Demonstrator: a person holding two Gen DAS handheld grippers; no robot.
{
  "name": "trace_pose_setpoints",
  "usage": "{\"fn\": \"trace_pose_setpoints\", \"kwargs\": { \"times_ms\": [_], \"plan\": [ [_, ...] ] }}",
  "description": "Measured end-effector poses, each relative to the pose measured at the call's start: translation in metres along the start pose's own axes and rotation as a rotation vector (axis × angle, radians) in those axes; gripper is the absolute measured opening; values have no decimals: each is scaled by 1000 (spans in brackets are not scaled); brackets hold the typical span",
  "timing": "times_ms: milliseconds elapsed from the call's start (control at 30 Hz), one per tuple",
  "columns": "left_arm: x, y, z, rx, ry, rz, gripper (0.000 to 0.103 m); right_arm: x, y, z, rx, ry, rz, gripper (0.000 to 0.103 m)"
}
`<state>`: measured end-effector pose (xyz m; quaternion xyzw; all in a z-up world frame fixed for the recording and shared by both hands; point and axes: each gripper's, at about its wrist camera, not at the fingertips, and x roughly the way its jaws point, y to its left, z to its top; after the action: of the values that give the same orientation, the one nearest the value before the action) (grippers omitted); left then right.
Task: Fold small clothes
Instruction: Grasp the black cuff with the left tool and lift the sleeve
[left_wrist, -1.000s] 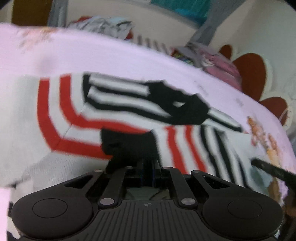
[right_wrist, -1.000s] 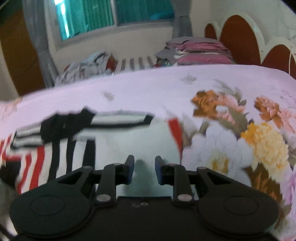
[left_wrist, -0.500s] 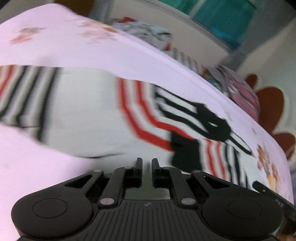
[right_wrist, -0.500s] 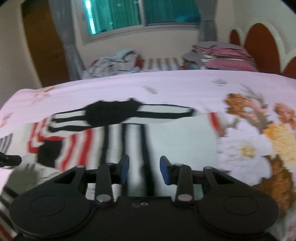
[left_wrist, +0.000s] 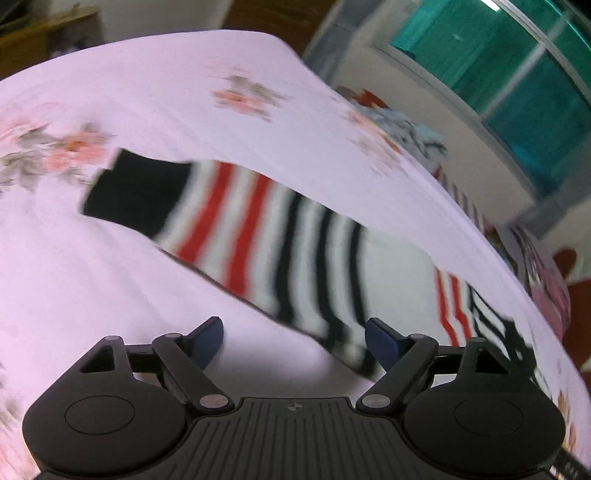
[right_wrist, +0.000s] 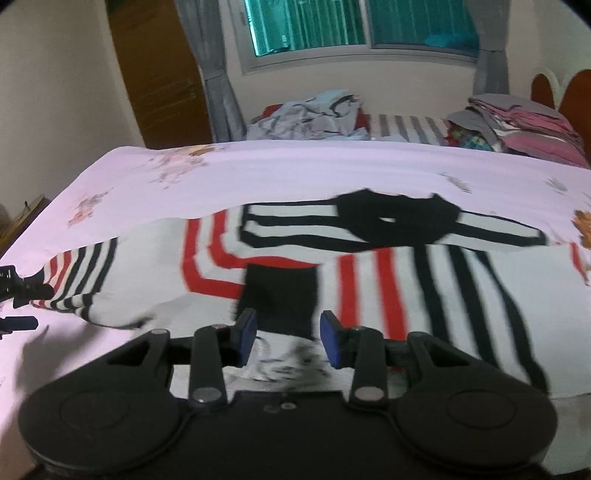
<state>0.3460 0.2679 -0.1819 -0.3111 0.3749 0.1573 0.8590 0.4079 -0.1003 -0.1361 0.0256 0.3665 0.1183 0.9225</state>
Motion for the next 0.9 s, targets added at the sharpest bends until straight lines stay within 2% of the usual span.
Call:
{"fn": "trace_pose_setpoints", "kwargs": {
  "times_ms": [233,567,633,700,800,900],
  "plan": [
    [20,53,27,-120,-26,-10,83,21,29,6,-7,11,-23,37],
    [41,61,40,-121,-74,-85,83,45,27,15,23,16,-99,37],
    [42,62,41,-132,-88,-87,73,49,25,19,24,12,-109,36],
    [40,67,40,-156,-99,-91,58,53,23,24,25,1,-123,36],
    [37,76,39,-195,-110,-94,42,61,17,32,43,-8,-160,36],
    [40,78,39,-212,-119,-89,31,77,11,29,42,35,-197,36]
  ]
}}
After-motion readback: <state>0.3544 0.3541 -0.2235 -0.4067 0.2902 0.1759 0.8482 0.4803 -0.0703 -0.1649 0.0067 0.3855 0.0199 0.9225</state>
